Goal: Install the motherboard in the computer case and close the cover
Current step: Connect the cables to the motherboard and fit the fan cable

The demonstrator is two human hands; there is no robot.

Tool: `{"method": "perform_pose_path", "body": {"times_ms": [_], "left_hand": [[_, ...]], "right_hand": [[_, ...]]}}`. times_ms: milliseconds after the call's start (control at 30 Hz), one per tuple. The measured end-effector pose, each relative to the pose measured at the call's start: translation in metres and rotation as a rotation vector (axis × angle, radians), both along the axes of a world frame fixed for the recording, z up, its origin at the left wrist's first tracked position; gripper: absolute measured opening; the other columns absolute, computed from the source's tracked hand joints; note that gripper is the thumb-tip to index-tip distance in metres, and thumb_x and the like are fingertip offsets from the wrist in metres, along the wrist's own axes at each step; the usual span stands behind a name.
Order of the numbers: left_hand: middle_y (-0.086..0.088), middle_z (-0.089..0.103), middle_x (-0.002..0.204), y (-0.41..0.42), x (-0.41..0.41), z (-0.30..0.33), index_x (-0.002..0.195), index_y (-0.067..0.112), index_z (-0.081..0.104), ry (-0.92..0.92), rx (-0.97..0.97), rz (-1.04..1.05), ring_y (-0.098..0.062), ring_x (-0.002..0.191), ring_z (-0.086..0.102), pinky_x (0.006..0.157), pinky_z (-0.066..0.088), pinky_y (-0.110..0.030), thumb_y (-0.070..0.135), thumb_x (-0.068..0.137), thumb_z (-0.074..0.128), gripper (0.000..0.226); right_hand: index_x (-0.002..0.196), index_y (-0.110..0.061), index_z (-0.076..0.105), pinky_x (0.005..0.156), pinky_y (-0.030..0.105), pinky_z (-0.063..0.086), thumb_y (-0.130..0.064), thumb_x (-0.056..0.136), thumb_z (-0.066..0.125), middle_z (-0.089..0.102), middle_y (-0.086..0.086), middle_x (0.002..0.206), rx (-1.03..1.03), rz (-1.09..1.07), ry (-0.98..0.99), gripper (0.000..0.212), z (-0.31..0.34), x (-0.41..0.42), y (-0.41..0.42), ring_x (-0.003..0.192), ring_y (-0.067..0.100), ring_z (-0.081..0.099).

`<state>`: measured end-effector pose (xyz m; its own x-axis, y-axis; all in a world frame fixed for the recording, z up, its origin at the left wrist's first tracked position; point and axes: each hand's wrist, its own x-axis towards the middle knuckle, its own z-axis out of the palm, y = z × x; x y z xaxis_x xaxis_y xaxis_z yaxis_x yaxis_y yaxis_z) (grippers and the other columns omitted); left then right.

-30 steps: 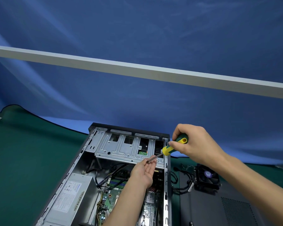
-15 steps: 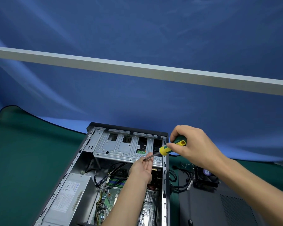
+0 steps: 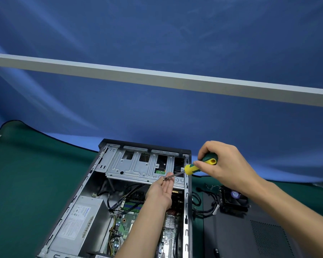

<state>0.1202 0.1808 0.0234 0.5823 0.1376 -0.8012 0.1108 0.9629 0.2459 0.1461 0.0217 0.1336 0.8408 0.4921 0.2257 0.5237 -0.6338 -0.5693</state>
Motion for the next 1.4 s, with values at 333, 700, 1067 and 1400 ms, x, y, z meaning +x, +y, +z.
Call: {"method": "perform_pose_path", "body": {"times_ms": [333,700,1067,1400], "left_hand": [[-0.023,0.062,0.080,0.000,-0.004,-0.006,0.086,-0.005,0.055,0.013,0.127,-0.058,-0.026,0.071,0.063,0.087,0.051,-0.040,-0.002,0.091,0.054,0.007],[-0.026,0.060,0.101,-0.004,-0.002,-0.014,0.102,-0.009,0.057,0.094,0.187,-0.094,-0.028,0.071,0.062,0.082,0.051,-0.041,-0.002,0.091,0.056,0.014],[-0.020,0.063,0.095,-0.018,0.005,-0.022,0.118,-0.009,0.052,0.075,0.055,-0.031,-0.024,0.070,0.060,0.083,0.050,-0.038,0.007,0.096,0.050,0.028],[-0.021,0.057,0.123,-0.019,0.007,-0.023,0.115,-0.007,0.054,0.079,0.026,-0.034,-0.031,0.108,0.060,0.087,0.049,-0.039,0.007,0.094,0.054,0.025]], "right_hand": [[0.068,-0.032,0.054,0.058,0.015,0.036,-0.028,0.078,0.073,0.057,-0.016,0.071,0.007,0.024,0.038,0.022,0.001,0.002,-0.004,0.070,0.003,0.050],[0.077,-0.034,0.053,0.067,0.024,0.044,-0.030,0.081,0.073,0.055,-0.012,0.087,-0.199,0.117,0.103,0.021,0.012,0.004,0.007,0.079,0.004,0.051],[0.070,-0.025,0.053,0.045,0.023,0.039,-0.030,0.079,0.069,0.057,-0.008,0.053,-0.098,-0.287,0.261,0.018,-0.008,0.000,0.014,0.051,0.012,0.056],[0.069,-0.023,0.057,0.059,0.040,0.054,-0.025,0.079,0.071,0.064,0.003,0.066,-0.027,-0.317,0.322,0.017,-0.008,0.008,0.011,0.059,0.029,0.062]]}}
